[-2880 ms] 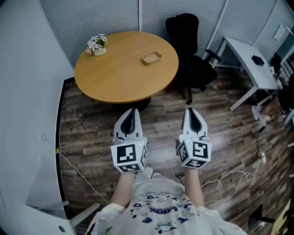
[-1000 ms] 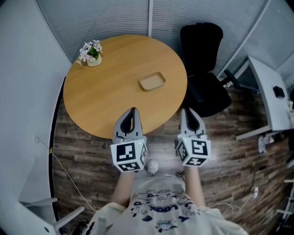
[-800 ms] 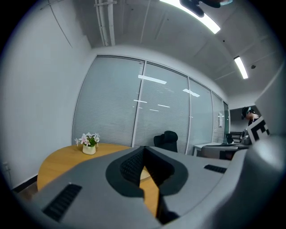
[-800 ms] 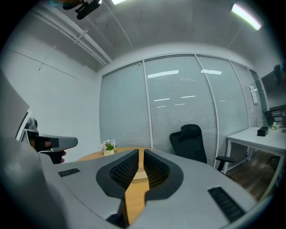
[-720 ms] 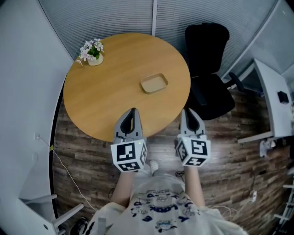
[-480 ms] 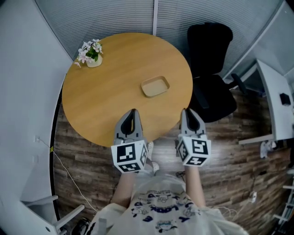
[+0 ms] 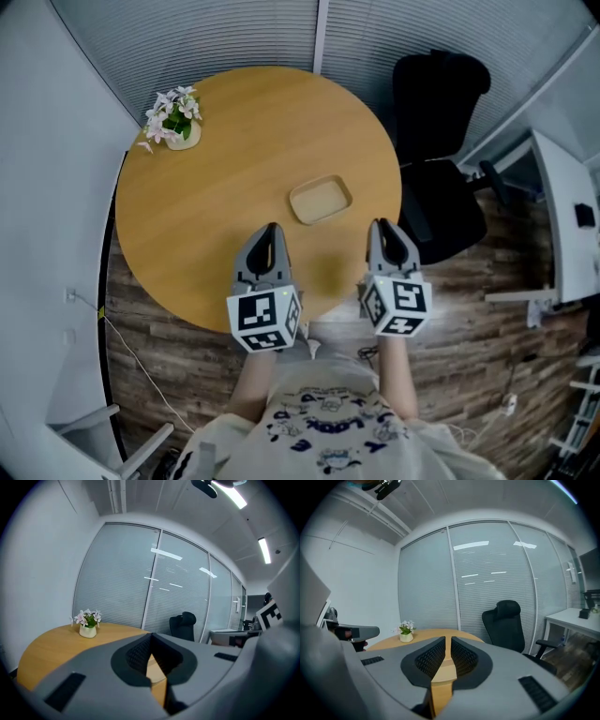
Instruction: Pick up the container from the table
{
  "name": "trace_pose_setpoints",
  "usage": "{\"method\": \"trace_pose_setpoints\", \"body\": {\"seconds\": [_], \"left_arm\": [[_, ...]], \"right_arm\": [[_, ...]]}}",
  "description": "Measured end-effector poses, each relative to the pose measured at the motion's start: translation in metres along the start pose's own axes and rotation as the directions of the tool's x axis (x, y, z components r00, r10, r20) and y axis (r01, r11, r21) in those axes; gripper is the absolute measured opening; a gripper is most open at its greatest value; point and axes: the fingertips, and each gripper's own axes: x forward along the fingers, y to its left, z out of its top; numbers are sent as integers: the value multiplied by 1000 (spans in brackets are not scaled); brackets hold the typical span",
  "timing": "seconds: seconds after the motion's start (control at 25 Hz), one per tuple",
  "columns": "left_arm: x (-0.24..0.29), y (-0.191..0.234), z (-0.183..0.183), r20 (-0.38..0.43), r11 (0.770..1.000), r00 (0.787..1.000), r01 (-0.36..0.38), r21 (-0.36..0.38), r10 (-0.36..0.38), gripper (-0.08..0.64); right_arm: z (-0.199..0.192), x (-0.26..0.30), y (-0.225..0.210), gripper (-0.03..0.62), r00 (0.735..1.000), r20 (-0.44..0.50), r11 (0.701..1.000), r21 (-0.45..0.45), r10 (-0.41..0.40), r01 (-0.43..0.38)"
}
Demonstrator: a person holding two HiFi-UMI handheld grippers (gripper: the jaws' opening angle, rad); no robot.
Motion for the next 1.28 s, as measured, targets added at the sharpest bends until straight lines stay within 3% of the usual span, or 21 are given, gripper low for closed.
{"method": "trace_pose_setpoints", "body": {"seconds": [0.72,1.04,1.28], "left_arm": [[83,38,-37,-142,998,990,11,-56,-19,2],[101,41,-61,-200,996,980,-22,-82,5,2],[114,42,-81,-257,994,965,-74,-86,49,2]], "right_arm": [[-31,93,-7,21,991,-137,1000,-10,-9,8],[-47,115,-17,23,982,-187,1000,-14,5,-8],[-63,140,-30,62,971,-235,999,7,52,-51]]}}
